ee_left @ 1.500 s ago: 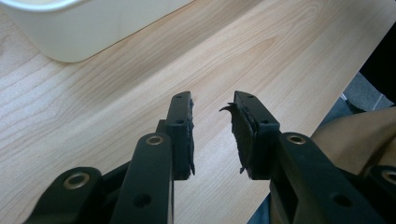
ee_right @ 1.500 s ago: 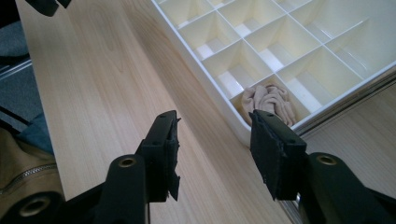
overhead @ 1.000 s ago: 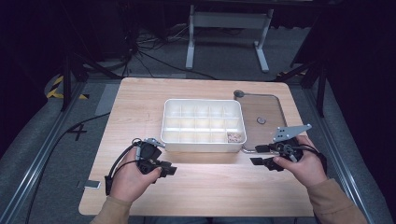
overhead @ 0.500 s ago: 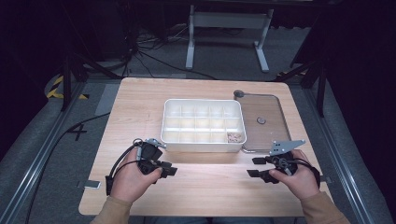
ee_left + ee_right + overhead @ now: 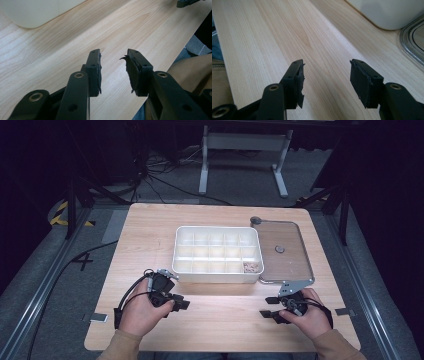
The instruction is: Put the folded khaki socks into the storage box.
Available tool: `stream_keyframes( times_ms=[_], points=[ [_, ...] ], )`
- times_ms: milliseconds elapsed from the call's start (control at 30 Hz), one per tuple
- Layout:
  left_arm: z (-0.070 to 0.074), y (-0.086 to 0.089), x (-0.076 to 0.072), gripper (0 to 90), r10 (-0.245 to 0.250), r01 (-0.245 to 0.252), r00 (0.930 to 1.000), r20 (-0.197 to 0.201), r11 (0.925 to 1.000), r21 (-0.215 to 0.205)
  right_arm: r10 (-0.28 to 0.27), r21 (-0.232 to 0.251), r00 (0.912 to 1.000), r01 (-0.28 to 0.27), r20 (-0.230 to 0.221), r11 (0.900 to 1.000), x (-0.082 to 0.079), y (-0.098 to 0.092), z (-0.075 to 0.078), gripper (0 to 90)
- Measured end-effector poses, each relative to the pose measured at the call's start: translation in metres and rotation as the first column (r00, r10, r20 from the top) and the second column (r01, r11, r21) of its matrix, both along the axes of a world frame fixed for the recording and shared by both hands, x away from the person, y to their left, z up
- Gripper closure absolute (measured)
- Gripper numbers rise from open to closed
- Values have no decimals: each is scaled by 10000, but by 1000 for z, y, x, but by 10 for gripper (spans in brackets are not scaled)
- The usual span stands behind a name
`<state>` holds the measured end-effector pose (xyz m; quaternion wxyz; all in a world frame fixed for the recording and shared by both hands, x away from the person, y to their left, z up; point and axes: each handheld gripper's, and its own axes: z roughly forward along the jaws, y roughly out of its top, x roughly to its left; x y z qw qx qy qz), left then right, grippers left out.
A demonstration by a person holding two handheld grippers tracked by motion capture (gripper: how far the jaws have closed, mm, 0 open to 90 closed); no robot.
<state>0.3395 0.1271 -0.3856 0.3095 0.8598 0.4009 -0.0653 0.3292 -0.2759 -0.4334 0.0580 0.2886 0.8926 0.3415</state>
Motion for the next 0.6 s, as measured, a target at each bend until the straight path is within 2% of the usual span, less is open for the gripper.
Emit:
stream_keyframes(
  times_ms=[300,600],
  points=[
    [-3,0,2,639,-12,13,9999,-133,10000,34,220,-7,9993,-220,316,9998,-7,2,-12,449],
    [-4,0,3,625,37,-37,9999,-162,10000,11,324,-129,9982,-318,497,9994,-7,5,-16,439]
  ],
)
